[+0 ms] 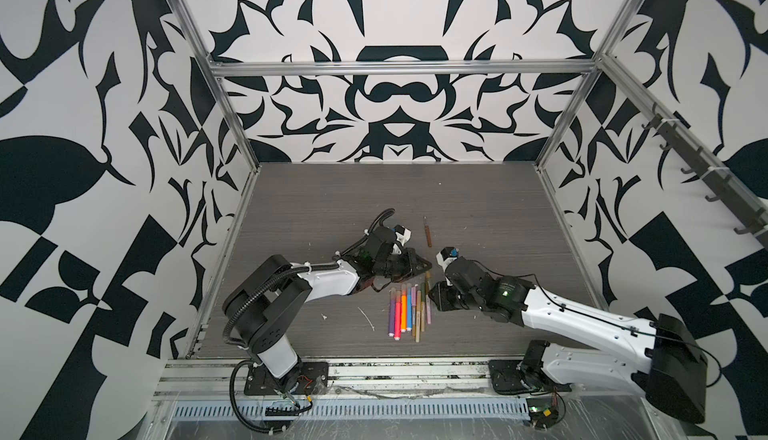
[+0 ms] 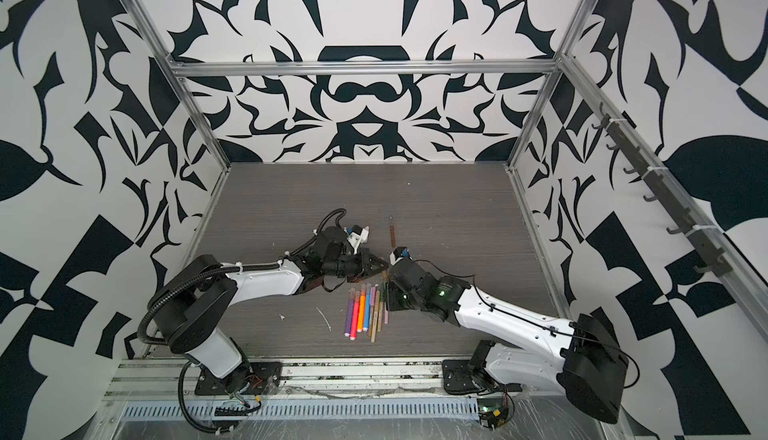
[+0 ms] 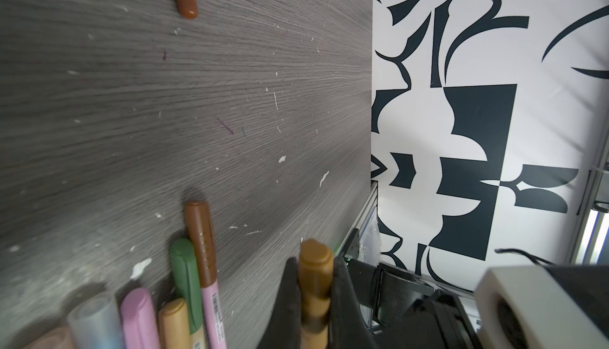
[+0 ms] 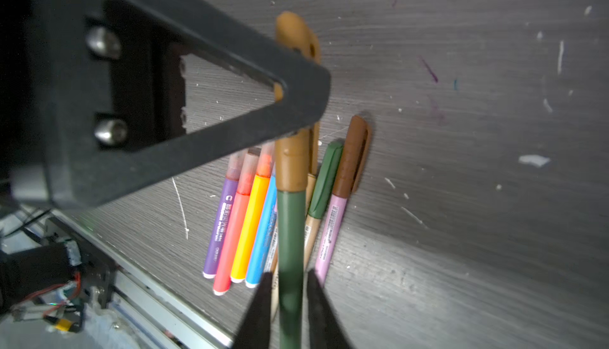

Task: Open the pen caps
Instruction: 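Grasp the tan cap with the left gripper while the right gripper holds the pen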

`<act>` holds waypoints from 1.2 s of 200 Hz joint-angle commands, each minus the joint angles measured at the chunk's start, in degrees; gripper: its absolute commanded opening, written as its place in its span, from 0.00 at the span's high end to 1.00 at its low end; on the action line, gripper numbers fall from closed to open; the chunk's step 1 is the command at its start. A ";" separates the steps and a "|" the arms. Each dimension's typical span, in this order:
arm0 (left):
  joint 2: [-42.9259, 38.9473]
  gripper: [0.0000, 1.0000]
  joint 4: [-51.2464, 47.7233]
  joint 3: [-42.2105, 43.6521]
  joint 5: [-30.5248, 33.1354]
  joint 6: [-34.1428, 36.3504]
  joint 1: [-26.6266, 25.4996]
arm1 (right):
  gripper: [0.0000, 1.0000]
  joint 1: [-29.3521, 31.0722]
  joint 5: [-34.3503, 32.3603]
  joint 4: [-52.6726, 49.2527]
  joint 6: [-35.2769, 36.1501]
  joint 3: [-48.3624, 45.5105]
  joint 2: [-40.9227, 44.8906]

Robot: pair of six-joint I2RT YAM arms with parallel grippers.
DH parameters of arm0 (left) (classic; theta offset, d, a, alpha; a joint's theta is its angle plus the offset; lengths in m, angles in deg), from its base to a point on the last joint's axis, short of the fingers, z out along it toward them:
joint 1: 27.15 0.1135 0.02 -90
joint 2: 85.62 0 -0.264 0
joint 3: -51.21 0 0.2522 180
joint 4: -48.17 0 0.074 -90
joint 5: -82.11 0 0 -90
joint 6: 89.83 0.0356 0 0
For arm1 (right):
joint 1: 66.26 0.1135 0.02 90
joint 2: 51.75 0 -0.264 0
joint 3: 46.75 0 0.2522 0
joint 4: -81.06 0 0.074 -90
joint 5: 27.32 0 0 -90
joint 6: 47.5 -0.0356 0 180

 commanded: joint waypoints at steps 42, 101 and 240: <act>-9.00 1.00 -5.81 -0.01 5.99 6.03 -0.15 | 0.67 -0.87 -5.48 -3.95 1.31 1.53 8.73; -12.21 1.00 -12.14 -1.48 7.35 7.52 0.75 | 0.67 -1.33 -4.41 -2.77 0.88 -0.03 11.57; -14.63 1.00 -12.55 -1.32 8.23 8.36 0.75 | 0.67 -1.33 5.01 7.25 2.75 3.43 -0.07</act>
